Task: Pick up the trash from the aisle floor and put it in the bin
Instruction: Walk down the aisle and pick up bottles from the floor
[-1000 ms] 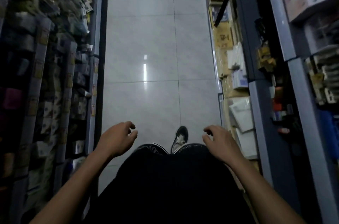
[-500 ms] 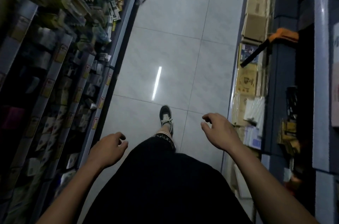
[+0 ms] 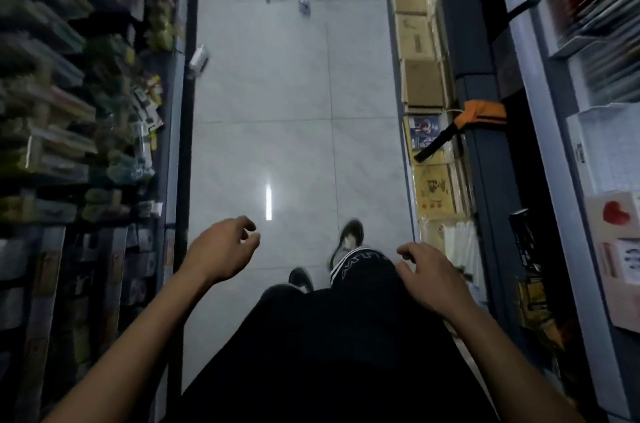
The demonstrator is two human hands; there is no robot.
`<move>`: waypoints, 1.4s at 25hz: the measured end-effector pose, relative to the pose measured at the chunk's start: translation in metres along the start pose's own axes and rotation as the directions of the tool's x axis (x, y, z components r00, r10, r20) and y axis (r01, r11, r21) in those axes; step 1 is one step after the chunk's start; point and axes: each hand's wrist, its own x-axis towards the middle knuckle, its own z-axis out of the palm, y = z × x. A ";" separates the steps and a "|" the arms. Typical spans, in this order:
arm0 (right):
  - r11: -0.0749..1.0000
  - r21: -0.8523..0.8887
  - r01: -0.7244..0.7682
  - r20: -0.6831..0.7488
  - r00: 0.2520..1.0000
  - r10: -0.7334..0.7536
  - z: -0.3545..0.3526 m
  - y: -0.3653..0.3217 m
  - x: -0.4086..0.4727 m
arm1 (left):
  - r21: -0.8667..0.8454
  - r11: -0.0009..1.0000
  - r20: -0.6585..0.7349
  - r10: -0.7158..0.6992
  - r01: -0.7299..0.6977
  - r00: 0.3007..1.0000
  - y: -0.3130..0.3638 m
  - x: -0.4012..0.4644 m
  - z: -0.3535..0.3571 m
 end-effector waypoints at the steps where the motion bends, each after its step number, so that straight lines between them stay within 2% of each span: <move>1: 1.000 0.011 -0.010 0.000 1.000 0.010 -0.012 -0.002 0.020 | 0.007 1.000 -0.001 0.008 -0.008 1.000 0.011 0.025 -0.015; 4: 1.000 0.019 -0.004 0.001 1.000 0.004 -0.054 -0.005 0.094 | 0.034 0.999 -0.003 0.007 -0.007 1.000 0.046 0.099 -0.049; 9: 0.994 -0.014 0.110 0.023 0.994 -0.110 -0.146 -0.047 0.217 | 0.018 0.995 0.008 -0.096 0.095 0.995 0.085 0.167 -0.093; 14: 0.955 -0.111 0.274 0.098 0.960 -0.264 -0.221 -0.122 0.340 | -0.117 0.961 -0.027 -0.254 0.250 0.967 0.085 0.201 -0.126; 18: 0.922 -0.159 0.353 0.123 0.934 -0.336 -0.258 -0.198 0.434 | -0.207 0.910 -0.001 -0.368 0.359 0.930 0.066 0.249 -0.159; 25: 0.931 -0.168 0.324 0.118 0.944 -0.307 -0.304 -0.308 0.539 | -0.256 0.909 -0.001 -0.340 0.328 0.941 0.042 0.390 -0.286; 30: 0.963 -0.127 0.238 0.110 0.968 -0.224 -0.335 -0.340 0.600 | -0.161 0.962 -0.067 -0.236 0.223 0.970 0.045 0.502 -0.394; 35: 0.976 -0.104 0.190 0.128 0.976 -0.176 -0.366 -0.358 0.680 | -0.137 0.969 -0.097 -0.221 0.207 0.970 0.061 0.609 -0.469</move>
